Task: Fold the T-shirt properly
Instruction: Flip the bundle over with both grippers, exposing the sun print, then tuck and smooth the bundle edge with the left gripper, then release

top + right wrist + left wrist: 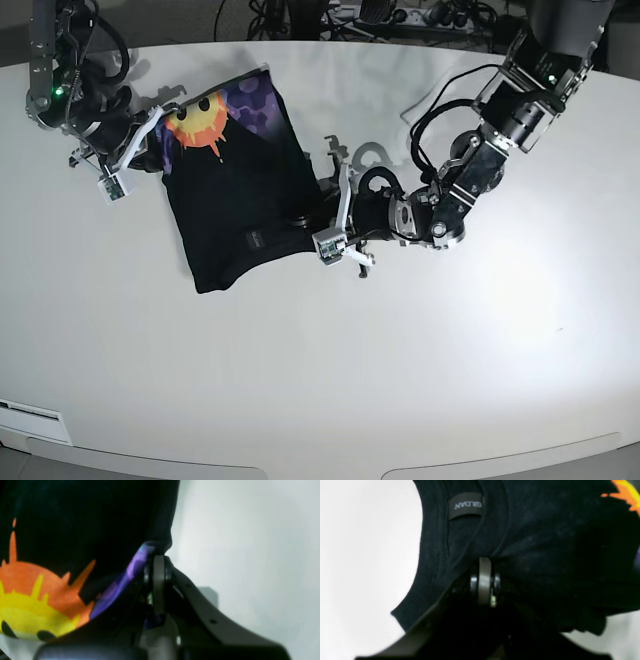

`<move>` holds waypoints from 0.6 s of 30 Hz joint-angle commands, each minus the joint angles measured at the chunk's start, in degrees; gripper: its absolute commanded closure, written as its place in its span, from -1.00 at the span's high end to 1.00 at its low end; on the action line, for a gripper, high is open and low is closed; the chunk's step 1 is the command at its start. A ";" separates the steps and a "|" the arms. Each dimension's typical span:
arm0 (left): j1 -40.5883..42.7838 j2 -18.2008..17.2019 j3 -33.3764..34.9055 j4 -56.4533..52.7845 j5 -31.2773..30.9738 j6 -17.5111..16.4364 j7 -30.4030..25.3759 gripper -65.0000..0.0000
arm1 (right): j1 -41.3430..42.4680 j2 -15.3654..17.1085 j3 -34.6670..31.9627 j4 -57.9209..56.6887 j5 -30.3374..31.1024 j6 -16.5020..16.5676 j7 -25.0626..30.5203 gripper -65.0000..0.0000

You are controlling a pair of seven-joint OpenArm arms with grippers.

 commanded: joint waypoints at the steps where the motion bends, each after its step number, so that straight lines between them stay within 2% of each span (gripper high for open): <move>1: -1.40 -0.11 -0.15 -1.16 5.60 1.25 3.26 -1.00 | -0.63 0.59 0.42 0.76 -0.28 -0.68 -0.13 -1.00; 8: -3.56 5.99 -0.15 -10.82 13.00 1.66 -4.13 -1.00 | -4.04 -4.68 0.42 0.76 -5.44 -3.56 0.00 -1.00; 10: -3.93 6.82 -0.15 -11.78 14.40 2.14 -4.42 -1.00 | -4.15 -6.16 0.44 0.76 -7.45 -5.05 0.00 -1.00; 15: -5.53 6.34 -0.17 -11.54 13.64 2.97 -4.11 -1.00 | -4.24 -6.80 0.81 0.85 -11.30 -11.78 -0.04 -1.00; 17: -6.01 6.21 -0.76 -11.34 12.48 4.79 -3.30 -1.00 | -4.31 -6.82 1.79 0.92 -13.03 -14.93 -0.13 -1.00; 18: -6.14 6.21 -1.42 -10.95 12.31 5.95 -2.40 -1.00 | -4.31 -6.84 2.49 1.05 -14.25 -17.51 -0.68 -1.00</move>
